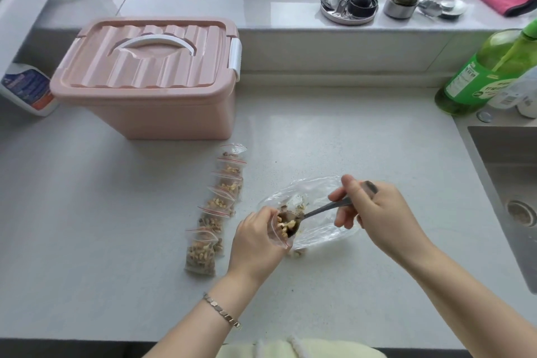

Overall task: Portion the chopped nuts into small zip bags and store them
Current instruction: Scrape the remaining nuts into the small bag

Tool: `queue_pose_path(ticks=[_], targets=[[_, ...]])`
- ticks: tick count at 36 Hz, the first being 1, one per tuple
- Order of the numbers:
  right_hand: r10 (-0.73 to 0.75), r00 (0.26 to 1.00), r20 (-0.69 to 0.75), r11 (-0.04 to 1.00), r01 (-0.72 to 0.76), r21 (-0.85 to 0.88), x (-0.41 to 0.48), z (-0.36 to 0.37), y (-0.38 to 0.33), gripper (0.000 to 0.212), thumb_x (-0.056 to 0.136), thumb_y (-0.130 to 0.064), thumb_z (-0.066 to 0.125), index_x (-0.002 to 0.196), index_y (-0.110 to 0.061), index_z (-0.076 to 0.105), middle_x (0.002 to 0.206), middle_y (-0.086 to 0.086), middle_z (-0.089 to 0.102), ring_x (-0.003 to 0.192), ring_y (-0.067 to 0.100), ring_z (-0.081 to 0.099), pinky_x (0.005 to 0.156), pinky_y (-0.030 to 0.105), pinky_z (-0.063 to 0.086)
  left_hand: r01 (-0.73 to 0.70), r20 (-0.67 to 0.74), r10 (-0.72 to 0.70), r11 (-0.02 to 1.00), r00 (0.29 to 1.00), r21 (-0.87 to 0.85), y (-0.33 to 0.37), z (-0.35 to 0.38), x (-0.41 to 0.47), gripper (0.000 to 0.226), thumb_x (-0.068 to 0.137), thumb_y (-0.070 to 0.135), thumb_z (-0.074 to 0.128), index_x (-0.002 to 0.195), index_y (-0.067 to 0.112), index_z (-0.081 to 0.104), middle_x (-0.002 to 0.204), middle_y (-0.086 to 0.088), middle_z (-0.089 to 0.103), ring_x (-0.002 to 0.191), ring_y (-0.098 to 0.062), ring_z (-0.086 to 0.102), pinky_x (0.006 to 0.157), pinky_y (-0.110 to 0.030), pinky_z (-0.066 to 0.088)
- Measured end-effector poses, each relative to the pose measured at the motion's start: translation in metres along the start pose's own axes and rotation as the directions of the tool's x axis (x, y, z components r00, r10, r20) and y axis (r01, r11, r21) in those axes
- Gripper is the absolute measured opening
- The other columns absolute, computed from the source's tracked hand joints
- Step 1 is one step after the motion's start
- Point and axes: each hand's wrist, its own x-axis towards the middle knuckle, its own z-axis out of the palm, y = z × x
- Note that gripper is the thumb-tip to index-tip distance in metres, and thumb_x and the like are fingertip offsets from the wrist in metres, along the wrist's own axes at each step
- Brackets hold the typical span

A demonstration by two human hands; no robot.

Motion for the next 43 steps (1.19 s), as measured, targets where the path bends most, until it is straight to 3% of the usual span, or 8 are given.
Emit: queue_pose_path(ticks=[4,10,19,22,28,33,37,43], targets=[[-0.193,0.979,0.067,0.940,0.204,-0.272,-0.010,0.014,-0.005,0.046,0.092,-0.051,0.038,0.073,-0.020,0.066,0.057,-0.006,0.065,0.051,0.004,0.055,0.057,0.015,0.041,0.018,-0.002,-0.018,0.996,1.000,-0.089,0.002,0.001,-0.003,0.034,0.068,0.032,0.075,0.086,0.029,0.047,0.077,0.011,0.056,0.077,-0.016,0.056,0.074,-0.033,0.047],[-0.552,0.814,0.180,0.655,0.556,-0.511,-0.020,0.014,-0.007,0.047,0.094,-0.053,0.030,0.075,-0.027,0.065,0.055,-0.014,0.059,0.050,0.000,0.051,0.051,0.024,0.043,0.080,-0.033,-0.086,0.985,0.996,-0.154,-0.004,0.003,-0.007,0.034,0.072,0.024,0.072,0.083,0.036,0.042,0.081,0.012,0.060,0.082,-0.013,0.058,0.075,-0.028,0.046],[-0.121,0.975,-0.188,0.991,0.107,-0.082,-0.013,-0.015,0.040,0.030,0.088,-0.037,0.045,0.074,-0.022,0.067,0.060,0.001,0.066,0.051,0.009,0.055,0.053,0.008,0.038,0.117,0.107,-0.116,0.993,0.987,-0.001,-0.010,0.003,-0.017,0.023,0.079,0.031,0.065,0.091,0.027,0.046,0.086,0.016,0.047,0.090,-0.010,0.045,0.084,-0.023,0.036],[0.013,0.982,-0.189,0.998,-0.025,-0.062,-0.015,-0.014,0.070,0.027,0.092,-0.027,0.047,0.074,-0.023,0.067,0.060,0.001,0.067,0.051,0.006,0.055,0.052,0.009,0.039,0.109,0.169,-0.123,0.990,0.978,0.090,-0.010,0.006,-0.019,0.028,0.081,0.033,0.063,0.103,0.021,0.051,0.085,0.026,0.027,0.096,-0.009,0.029,0.092,-0.018,0.024],[0.095,0.979,-0.183,0.993,-0.105,-0.045,-0.022,-0.007,0.097,0.027,0.093,-0.024,0.048,0.076,-0.021,0.067,0.062,0.001,0.066,0.053,0.007,0.055,0.052,0.010,0.039,0.215,0.283,-0.240,0.969,0.929,0.119,-0.015,0.013,-0.023,0.026,0.079,0.039,0.059,0.100,0.036,0.044,0.114,0.017,0.042,0.119,-0.013,0.026,0.089,-0.018,0.014],[0.082,0.975,-0.204,0.995,-0.092,-0.041,-0.023,0.000,0.100,0.025,0.091,-0.028,0.048,0.076,-0.023,0.067,0.064,-0.001,0.066,0.057,0.008,0.057,0.053,0.011,0.040,0.227,0.411,-0.207,0.974,0.888,0.001,-0.014,0.011,-0.024,0.021,0.082,0.031,0.060,0.089,0.033,0.040,0.136,0.018,0.045,0.108,-0.025,0.056,0.088,-0.032,0.047],[0.136,0.970,-0.204,0.991,-0.135,0.020,-0.019,0.003,0.104,0.027,0.092,-0.030,0.047,0.077,-0.020,0.067,0.061,0.003,0.067,0.054,0.008,0.058,0.052,0.011,0.040,0.264,0.381,-0.215,0.961,0.899,-0.081,-0.016,0.011,-0.023,0.018,0.084,0.029,0.061,0.091,0.028,0.043,0.126,0.017,0.049,0.096,-0.006,0.053,0.065,-0.004,0.042],[0.276,0.953,-0.122,0.957,-0.260,0.132,-0.012,0.011,0.110,0.030,0.096,-0.021,0.044,0.080,-0.009,0.066,0.053,0.002,0.066,0.048,0.008,0.057,0.043,0.016,0.039,0.382,0.372,-0.300,0.909,0.878,-0.168,-0.024,0.012,-0.019,0.020,0.080,0.027,0.064,0.096,0.020,0.053,0.102,0.007,0.056,0.083,-0.013,0.055,0.078,-0.027,0.047]])
